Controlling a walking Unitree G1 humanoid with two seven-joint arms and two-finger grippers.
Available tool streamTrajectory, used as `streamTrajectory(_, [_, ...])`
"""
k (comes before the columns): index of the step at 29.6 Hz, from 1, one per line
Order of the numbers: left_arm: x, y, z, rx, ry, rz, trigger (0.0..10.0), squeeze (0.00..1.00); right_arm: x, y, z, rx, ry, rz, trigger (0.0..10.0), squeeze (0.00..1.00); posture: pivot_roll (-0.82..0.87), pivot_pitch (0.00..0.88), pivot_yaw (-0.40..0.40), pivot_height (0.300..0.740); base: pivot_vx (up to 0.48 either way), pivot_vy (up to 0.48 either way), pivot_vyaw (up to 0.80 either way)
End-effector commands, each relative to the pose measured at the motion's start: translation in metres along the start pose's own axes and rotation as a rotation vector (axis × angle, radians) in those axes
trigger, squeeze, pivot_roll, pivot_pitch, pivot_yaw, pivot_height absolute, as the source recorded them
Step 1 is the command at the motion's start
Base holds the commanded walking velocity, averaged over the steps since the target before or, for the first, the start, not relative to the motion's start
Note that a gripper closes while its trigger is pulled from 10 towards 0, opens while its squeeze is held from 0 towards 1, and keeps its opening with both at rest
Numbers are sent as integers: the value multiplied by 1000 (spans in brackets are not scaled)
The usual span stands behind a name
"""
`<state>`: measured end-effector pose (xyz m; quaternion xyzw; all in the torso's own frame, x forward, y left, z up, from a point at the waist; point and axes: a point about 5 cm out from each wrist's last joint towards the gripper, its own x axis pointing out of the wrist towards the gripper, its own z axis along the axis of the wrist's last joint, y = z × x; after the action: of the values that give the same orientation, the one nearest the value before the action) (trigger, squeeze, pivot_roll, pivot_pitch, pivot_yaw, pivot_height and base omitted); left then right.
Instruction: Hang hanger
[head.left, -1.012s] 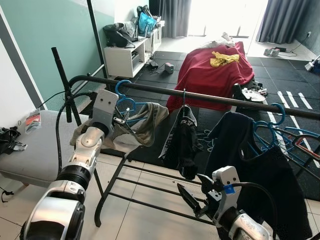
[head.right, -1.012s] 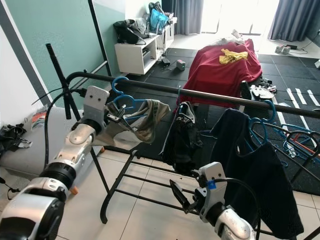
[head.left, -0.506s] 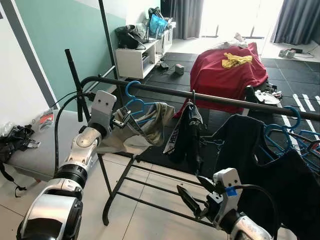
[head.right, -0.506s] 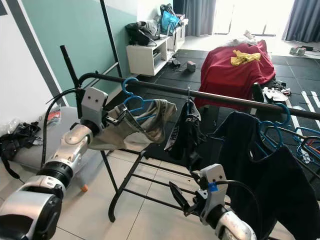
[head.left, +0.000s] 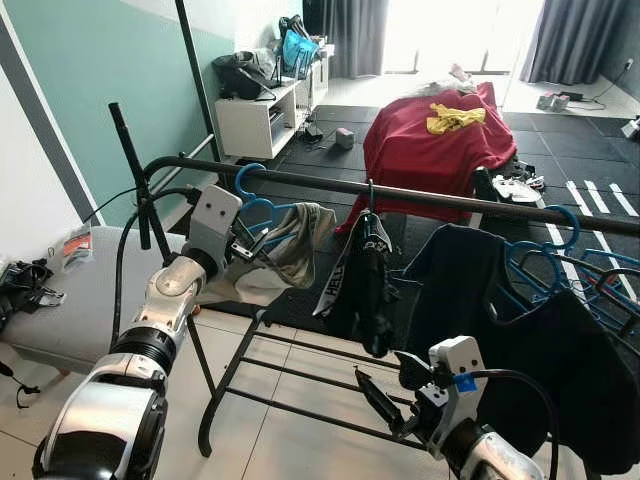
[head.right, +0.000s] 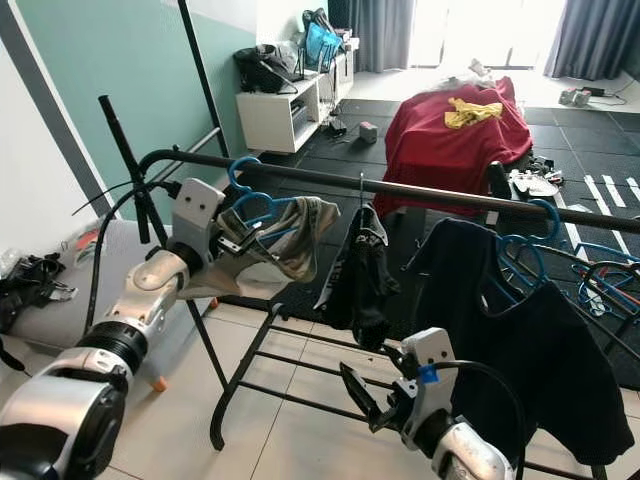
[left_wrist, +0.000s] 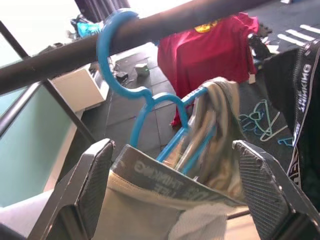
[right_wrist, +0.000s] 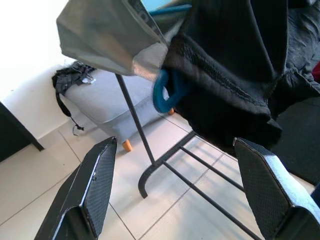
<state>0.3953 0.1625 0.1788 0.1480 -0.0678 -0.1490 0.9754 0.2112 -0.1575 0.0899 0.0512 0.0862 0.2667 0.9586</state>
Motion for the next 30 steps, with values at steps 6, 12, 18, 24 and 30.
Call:
streamTrajectory(6, [3, 19, 6, 22, 46, 56, 10000, 0, -11, 9, 5, 23, -13, -2, 10000, 0, -192, 60, 50, 740, 0, 0, 0])
streamTrajectory(12, [5, 28, 13, 6, 54, 51, 10000, 0, -23, 17, 9, 33, -14, -3, 10000, 0, -240, 109, 53, 740, 0, 0, 0])
streamTrajectory(18, [5, 36, 12, -33, 99, 74, 10000, 0, -31, 27, 12, 50, -11, 2, 10000, 0, -260, 138, 44, 740, 0, 0, 0])
streamTrajectory(24, [3, 38, 7, -87, 126, 107, 10000, 0, -35, 32, 14, 57, -6, 7, 10000, 0, -272, 148, 40, 740, 0, 0, 0])
streamTrajectory(30, [2, 37, 3, -105, 144, 114, 10000, 0, -37, 34, 14, 66, 7, 8, 10000, 0, -267, 148, 36, 740, 0, 0, 0])
